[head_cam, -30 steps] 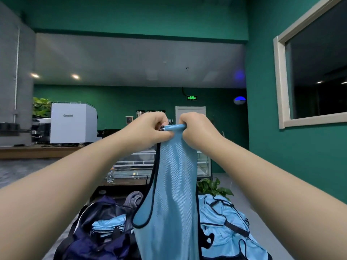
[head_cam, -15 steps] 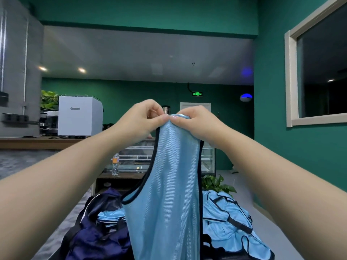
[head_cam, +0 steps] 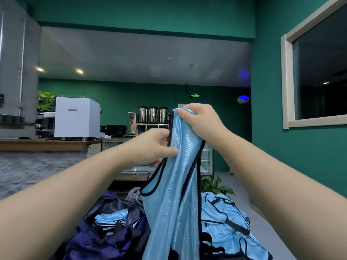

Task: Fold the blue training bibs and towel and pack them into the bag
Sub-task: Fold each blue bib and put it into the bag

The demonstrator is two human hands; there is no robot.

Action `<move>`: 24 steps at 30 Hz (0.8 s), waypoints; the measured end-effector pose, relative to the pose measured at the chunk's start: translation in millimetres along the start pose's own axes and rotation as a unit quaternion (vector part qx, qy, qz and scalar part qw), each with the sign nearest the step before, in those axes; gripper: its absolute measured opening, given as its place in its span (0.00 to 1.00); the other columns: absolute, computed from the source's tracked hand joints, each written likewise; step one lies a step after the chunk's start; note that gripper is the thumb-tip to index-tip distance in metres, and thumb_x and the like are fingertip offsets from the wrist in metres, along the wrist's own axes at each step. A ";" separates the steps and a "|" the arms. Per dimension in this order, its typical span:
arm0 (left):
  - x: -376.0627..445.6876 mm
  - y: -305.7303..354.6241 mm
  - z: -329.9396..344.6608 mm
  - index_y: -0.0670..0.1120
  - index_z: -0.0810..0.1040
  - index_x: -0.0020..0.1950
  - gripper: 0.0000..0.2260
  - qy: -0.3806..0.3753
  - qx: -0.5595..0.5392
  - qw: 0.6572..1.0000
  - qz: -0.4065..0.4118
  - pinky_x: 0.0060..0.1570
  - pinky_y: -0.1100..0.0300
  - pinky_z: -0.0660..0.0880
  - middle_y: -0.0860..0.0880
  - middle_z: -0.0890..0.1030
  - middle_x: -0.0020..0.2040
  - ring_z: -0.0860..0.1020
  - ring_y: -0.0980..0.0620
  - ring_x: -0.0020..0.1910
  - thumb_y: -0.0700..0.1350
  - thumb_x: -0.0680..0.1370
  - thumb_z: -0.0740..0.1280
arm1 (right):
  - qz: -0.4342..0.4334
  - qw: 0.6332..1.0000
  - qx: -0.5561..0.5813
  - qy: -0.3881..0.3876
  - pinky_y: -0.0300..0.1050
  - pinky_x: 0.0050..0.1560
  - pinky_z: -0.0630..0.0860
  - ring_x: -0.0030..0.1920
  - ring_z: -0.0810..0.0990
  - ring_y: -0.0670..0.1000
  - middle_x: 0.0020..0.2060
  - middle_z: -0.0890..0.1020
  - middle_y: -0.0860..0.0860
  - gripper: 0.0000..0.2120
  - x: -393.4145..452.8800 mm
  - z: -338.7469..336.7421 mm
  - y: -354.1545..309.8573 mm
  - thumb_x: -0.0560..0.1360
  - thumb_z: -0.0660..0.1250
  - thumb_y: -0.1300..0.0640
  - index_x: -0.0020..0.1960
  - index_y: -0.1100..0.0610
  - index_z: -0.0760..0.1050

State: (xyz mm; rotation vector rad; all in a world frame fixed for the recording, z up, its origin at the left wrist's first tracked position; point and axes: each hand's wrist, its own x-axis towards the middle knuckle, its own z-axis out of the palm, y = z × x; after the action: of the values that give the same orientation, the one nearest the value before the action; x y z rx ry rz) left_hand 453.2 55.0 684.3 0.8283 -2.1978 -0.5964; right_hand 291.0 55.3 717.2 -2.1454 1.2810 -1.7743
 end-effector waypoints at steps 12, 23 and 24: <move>7.3 -7.7 27.7 0.47 0.72 0.60 0.08 0.000 -0.142 0.990 -0.001 0.18 0.67 0.62 0.56 0.75 0.25 0.64 0.58 0.19 0.46 0.82 0.60 | 0.016 0.998 0.054 -0.034 0.35 0.35 0.76 0.35 0.80 0.45 0.39 0.83 0.48 0.06 -2.2 -10.3 18.9 0.78 0.66 0.53 0.46 0.53 0.81; -18.1 -24.9 18.9 0.53 0.65 0.38 0.16 -0.200 0.439 0.868 -0.117 0.39 0.58 0.71 0.56 0.74 0.36 0.74 0.55 0.33 0.64 0.78 0.58 | 0.078 0.996 -0.019 0.045 0.42 0.39 0.74 0.39 0.79 0.49 0.38 0.80 0.48 0.08 0.9 -37.3 61.6 0.80 0.63 0.52 0.47 0.54 0.78; -16.3 -27.1 15.6 0.53 0.64 0.38 0.17 -0.191 0.495 0.842 -0.100 0.41 0.57 0.71 0.57 0.72 0.38 0.73 0.56 0.37 0.64 0.78 0.57 | 0.082 0.995 -0.026 0.044 0.42 0.38 0.74 0.39 0.78 0.49 0.38 0.79 0.48 0.08 0.8 -38.3 67.2 0.80 0.62 0.52 0.47 0.54 0.77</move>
State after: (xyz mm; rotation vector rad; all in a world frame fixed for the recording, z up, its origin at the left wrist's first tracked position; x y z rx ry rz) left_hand 460.9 50.4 650.2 1.5684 -2.7999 0.4233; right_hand 222.4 27.7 694.3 -1.9433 1.4922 -1.8062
